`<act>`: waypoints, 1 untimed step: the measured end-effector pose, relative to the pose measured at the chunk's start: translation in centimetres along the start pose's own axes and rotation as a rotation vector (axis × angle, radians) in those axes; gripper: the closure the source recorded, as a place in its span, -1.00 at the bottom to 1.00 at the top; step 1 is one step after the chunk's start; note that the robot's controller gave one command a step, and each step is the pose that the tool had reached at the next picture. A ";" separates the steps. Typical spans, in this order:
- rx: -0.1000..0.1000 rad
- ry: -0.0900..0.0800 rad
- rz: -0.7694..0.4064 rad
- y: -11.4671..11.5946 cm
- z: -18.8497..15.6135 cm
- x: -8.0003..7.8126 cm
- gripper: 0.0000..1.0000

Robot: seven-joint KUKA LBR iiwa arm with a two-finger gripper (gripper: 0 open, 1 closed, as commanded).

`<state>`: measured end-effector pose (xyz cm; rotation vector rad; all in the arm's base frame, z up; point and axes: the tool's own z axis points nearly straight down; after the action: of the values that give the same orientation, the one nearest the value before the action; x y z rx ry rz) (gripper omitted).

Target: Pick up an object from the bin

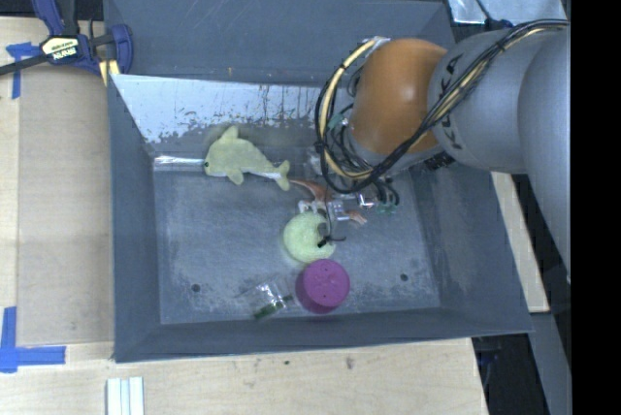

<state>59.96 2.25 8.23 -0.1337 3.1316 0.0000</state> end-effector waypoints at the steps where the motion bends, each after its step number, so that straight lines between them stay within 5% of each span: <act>1: 0.004 -0.012 0.234 1.6 0.3 0.2 1.00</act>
Offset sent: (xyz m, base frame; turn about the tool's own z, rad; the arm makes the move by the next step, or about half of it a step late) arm 0.0000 0.0000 0.0000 0.0000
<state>59.65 3.79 7.92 0.2321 3.1136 -0.0045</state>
